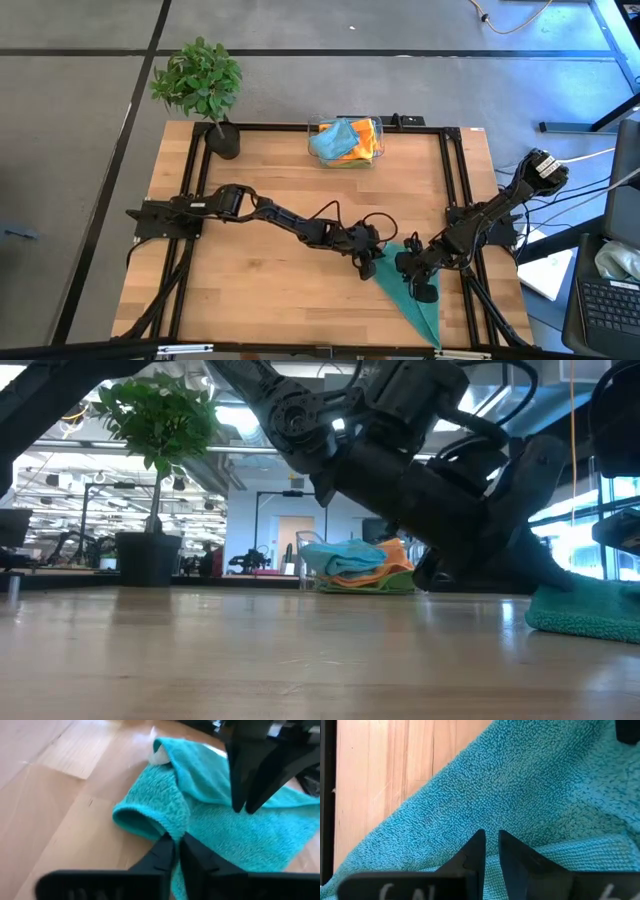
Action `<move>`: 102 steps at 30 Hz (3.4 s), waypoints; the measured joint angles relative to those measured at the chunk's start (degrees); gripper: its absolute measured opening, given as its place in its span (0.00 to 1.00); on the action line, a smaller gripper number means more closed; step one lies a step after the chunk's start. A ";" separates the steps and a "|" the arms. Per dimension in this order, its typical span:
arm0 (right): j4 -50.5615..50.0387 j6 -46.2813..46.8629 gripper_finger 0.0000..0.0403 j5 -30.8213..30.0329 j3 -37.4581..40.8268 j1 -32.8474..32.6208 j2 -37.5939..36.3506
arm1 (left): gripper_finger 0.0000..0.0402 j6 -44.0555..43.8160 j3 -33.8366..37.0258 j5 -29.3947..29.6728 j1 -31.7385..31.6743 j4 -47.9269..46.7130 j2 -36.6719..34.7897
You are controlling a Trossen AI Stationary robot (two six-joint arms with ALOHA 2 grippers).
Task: Fold microfiber towels
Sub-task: Fold the blue microfiber towel
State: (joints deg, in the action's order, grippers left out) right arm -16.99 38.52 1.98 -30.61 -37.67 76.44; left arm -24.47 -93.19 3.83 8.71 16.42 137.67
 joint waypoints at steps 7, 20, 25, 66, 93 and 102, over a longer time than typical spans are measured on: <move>-0.01 -0.03 0.14 0.02 0.00 0.00 -0.02 | 0.00 -1.71 0.02 -0.29 0.32 -6.08 -0.30; -0.58 -1.20 0.14 -0.81 0.00 0.00 -0.02 | 0.00 -19.01 -0.15 7.98 10.16 -35.40 -7.30; 6.87 -3.90 0.14 -0.44 -0.52 0.76 -0.02 | 0.00 -30.10 -0.09 11.61 15.83 -44.86 -8.96; 20.99 -29.55 0.56 -32.32 -26.45 5.55 36.98 | 0.00 -53.16 0.11 24.30 25.55 -57.06 -10.86; 7.15 -35.68 0.04 -46.23 -26.23 0.64 29.52 | 0.00 -53.66 0.02 24.07 25.54 -60.76 -11.01; -9.21 -26.75 0.15 -53.78 -26.23 2.05 27.74 | 0.00 -56.48 0.87 21.37 26.27 -62.07 -11.23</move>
State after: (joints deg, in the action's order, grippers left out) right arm -26.20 11.77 -51.80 -56.84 -35.62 104.18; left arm -80.95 -92.32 25.20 34.98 -45.65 126.44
